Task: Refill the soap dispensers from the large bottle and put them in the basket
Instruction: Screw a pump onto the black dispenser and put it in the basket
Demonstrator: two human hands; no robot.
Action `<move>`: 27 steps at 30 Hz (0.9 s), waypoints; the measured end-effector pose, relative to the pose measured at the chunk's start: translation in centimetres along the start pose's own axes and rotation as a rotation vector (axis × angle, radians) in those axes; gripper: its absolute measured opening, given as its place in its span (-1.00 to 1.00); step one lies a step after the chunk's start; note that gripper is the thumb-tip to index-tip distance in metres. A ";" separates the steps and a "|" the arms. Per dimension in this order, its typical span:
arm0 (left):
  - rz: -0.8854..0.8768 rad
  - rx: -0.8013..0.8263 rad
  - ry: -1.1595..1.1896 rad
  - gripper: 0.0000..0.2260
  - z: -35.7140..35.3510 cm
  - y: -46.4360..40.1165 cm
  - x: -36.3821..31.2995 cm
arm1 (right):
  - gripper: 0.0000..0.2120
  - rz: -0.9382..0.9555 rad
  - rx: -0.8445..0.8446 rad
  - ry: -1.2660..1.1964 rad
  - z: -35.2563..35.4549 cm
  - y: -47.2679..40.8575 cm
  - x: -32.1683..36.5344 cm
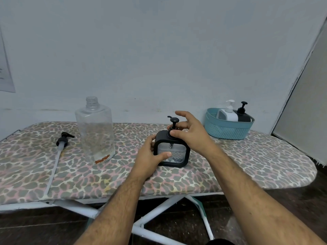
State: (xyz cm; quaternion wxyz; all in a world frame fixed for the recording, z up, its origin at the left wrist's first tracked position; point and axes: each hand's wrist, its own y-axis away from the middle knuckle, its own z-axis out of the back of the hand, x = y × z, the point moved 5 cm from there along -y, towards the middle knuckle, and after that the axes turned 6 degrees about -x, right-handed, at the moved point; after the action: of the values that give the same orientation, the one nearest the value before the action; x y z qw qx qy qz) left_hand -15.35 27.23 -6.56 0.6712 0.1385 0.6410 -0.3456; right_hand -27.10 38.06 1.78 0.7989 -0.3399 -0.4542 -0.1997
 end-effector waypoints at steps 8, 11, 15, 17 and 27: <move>0.003 -0.011 -0.020 -0.41 0.0 0.0 0.0 | -0.48 -0.011 -0.169 0.144 -0.7 0.8 -0.3; -0.004 -0.017 -0.036 -0.39 0.0 -0.1 0.0 | -0.55 -0.017 -0.226 0.167 -1.2 0.9 -0.6; -0.006 -0.016 -0.052 -0.40 0.0 0.1 -0.3 | -0.59 -0.008 -0.317 0.183 -1.6 1.6 -0.2; -0.010 -0.015 -0.051 -0.42 0.0 0.2 -0.5 | -0.59 -0.013 -0.366 0.176 -1.8 1.9 0.0; -0.014 -0.016 -0.040 -0.44 0.2 0.3 -0.3 | -0.67 -0.024 -0.446 0.330 -2.7 2.8 1.3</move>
State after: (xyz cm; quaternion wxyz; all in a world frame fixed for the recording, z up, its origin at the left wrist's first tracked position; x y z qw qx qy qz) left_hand -14.98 27.44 -6.32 0.6824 0.1218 0.6312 -0.3480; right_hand -23.09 38.03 0.91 0.7651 -0.4649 -0.2668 -0.3567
